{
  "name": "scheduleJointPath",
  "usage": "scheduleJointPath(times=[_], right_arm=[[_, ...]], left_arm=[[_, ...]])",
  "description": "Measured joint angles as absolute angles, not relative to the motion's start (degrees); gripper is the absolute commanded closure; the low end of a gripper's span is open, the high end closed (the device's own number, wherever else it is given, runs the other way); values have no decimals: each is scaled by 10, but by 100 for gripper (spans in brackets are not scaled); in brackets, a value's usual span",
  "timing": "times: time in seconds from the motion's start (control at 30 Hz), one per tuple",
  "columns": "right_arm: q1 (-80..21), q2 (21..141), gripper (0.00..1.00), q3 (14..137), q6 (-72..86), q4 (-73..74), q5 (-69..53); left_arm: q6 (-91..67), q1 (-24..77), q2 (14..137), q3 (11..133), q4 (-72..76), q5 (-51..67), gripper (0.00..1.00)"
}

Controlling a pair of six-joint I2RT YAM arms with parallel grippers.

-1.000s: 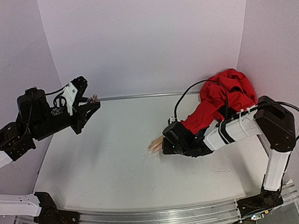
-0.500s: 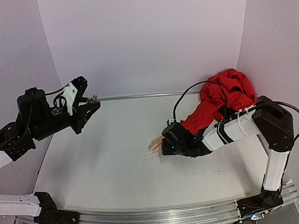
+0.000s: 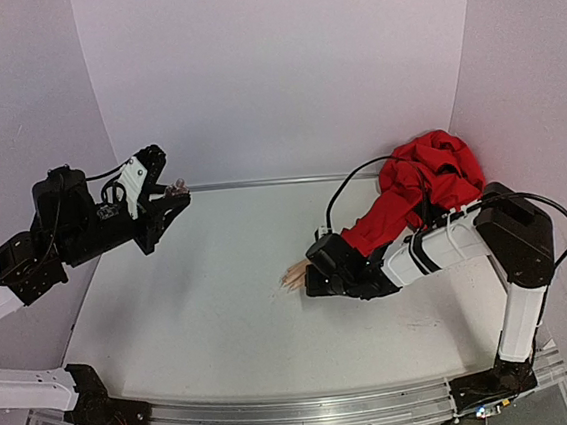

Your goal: Paint the nails

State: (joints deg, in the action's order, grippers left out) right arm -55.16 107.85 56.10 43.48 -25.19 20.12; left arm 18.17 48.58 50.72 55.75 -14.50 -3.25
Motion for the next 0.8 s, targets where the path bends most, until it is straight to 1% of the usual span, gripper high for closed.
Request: scheduleJointPath(times=[0.8], right_arm=[[-552, 1070, 100, 546, 436, -268, 190]], left_arm=[[182, 486, 507, 557, -145, -32, 100]])
